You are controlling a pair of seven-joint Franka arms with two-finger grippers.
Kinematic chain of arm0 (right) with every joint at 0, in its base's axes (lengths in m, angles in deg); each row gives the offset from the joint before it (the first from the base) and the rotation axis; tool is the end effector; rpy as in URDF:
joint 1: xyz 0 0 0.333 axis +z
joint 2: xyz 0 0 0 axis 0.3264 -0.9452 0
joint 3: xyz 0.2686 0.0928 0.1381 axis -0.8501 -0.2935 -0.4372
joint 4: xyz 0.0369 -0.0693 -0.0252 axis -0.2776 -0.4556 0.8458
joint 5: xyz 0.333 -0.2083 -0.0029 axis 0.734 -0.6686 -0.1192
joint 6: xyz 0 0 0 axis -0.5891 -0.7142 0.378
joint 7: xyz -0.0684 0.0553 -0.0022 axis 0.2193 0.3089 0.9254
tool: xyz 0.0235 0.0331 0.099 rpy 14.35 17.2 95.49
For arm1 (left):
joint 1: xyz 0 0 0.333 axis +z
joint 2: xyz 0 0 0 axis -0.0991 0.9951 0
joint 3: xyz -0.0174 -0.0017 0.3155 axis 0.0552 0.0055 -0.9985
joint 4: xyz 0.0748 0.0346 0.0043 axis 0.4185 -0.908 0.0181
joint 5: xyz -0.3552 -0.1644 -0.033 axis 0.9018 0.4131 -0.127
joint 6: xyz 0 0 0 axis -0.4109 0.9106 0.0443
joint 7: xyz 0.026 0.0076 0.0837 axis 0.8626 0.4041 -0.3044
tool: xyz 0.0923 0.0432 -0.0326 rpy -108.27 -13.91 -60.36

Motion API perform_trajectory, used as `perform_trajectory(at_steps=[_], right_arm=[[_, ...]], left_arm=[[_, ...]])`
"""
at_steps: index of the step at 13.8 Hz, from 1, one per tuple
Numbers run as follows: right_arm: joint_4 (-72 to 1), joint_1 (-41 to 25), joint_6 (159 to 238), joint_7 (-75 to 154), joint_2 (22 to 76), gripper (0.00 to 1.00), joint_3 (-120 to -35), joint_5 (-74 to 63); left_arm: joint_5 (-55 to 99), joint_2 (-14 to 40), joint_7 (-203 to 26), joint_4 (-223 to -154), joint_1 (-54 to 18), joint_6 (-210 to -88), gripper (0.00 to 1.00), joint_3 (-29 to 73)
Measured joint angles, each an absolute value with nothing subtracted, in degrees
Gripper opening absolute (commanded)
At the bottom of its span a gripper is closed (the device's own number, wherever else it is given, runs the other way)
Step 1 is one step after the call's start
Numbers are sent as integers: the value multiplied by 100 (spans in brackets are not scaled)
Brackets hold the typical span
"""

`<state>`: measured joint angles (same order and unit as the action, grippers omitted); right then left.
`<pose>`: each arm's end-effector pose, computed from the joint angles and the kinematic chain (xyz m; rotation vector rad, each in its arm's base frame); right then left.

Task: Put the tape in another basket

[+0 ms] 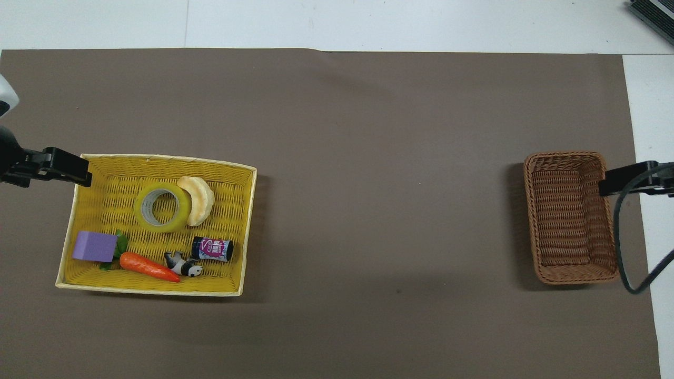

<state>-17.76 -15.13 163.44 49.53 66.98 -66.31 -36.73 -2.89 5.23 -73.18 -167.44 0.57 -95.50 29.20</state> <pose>0.5244 -0.0014 0.6751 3.1323 -0.0552 -0.0105 0.5550 -0.0371 0.6161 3.1221 -0.0936 -0.1291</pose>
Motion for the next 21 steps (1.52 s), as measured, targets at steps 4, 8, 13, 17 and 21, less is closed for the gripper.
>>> perform_trajectory(at_steps=[4,8,13,17,21], right_arm=[[-1776,-1513,16344,4953,6698,100,-6631,-3673],[-1776,-1513,16344,4953,6698,100,-6631,-3673],[-1776,-1513,16344,4953,6698,100,-6631,-3673],[-1776,-1513,16344,4953,6698,100,-6631,-3673],[-1776,-1513,16344,4953,6698,100,-6631,-3673]], left_arm=[[-289,389,-7312,-16690,57,-9542,100,2943],[-289,349,-7312,-16707,57,-9541,100,2943],[-289,313,-7312,-17003,57,-9729,100,2949],[-289,212,-7312,-17344,59,-9966,100,2949],[-289,194,-7311,-17613,131,-10212,100,2925]])
